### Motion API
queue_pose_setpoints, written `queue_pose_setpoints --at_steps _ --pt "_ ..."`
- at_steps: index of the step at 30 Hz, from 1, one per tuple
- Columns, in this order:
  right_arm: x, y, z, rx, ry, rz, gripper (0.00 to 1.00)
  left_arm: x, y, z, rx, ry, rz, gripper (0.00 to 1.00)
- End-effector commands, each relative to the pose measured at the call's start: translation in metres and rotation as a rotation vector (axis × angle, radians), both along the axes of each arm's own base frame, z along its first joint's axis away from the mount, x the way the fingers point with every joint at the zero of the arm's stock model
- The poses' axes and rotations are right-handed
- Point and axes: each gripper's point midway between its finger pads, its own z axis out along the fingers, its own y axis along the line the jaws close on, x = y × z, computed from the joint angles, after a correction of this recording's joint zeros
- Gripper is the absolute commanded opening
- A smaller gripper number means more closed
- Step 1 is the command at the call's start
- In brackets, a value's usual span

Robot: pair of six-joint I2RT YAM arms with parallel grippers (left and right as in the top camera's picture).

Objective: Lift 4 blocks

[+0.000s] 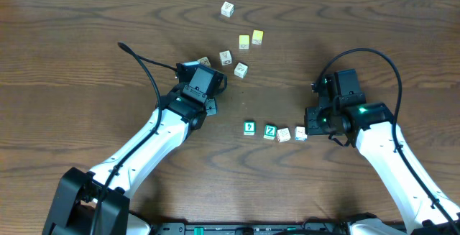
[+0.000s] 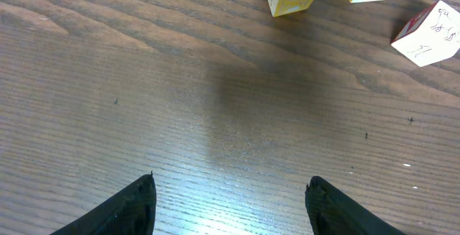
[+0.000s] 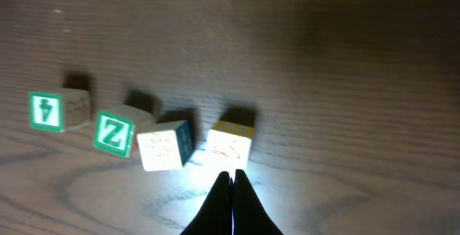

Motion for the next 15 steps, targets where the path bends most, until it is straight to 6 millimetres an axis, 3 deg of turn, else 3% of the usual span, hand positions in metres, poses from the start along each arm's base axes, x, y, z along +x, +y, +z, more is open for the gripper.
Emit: queue_pose_setpoints --at_steps 1,4,15 --pt "0.001 -0.018 -0.006 -0.076 0.009 -0.041 0.01 -0.003 0.005 0.001 0.024 -0.006 -0.009 0.67" --pt "0.003 -0.027 -0.014 -0.127 0.009 -0.064 0.01 -0.003 0.005 0.001 0.024 -0.006 -0.009 0.67" --pt "0.005 -0.028 -0.051 -0.151 0.101 -0.062 0.01 -0.003 0.005 0.001 0.024 -0.006 -0.009 0.68"
